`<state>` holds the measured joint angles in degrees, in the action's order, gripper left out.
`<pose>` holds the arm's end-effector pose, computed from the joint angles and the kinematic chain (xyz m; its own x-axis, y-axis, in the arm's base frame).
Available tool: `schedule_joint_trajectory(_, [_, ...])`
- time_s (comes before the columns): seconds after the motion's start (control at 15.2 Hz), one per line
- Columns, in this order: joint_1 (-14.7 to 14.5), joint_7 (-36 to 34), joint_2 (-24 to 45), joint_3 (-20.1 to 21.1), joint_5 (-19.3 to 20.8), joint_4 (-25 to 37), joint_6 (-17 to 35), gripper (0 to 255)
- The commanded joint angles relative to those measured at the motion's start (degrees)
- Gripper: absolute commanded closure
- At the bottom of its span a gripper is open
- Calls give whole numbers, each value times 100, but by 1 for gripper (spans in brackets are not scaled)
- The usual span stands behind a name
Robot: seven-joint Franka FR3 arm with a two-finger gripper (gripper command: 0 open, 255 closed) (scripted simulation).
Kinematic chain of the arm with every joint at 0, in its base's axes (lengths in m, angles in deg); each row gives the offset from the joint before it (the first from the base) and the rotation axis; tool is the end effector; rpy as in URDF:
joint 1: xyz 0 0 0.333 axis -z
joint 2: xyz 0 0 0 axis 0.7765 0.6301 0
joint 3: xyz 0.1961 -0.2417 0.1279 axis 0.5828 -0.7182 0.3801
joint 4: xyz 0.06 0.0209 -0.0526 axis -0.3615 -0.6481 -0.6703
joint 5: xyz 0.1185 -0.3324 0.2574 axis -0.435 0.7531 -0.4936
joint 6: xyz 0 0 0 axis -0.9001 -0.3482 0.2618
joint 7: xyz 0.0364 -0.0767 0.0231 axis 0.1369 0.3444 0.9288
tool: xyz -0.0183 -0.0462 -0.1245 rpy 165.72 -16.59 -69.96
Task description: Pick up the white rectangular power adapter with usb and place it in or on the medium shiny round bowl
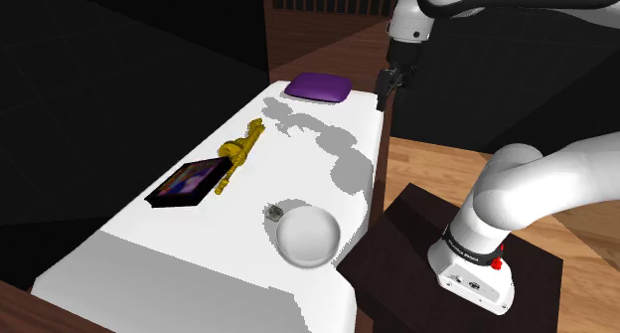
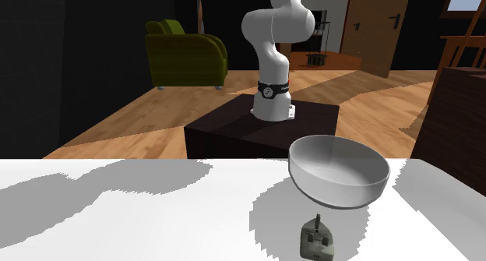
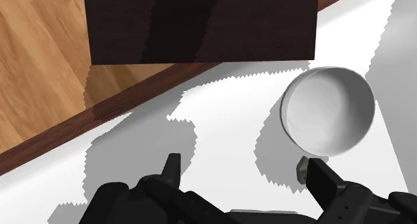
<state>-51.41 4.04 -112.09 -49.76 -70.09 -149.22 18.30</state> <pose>0.3434 -0.0154 0.5490 0.9983 -0.0571 -0.0131 -0.0580 -0.9953 -0.0776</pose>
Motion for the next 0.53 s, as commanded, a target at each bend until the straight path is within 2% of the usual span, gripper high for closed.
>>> schedule_joint_trajectory(0.0, [0, 0, 0, 0, 0, 0, 0, 0])
schedule_joint_trajectory(0.46, [-234, -494, 702, 529, -281, -546, 1315, 0])
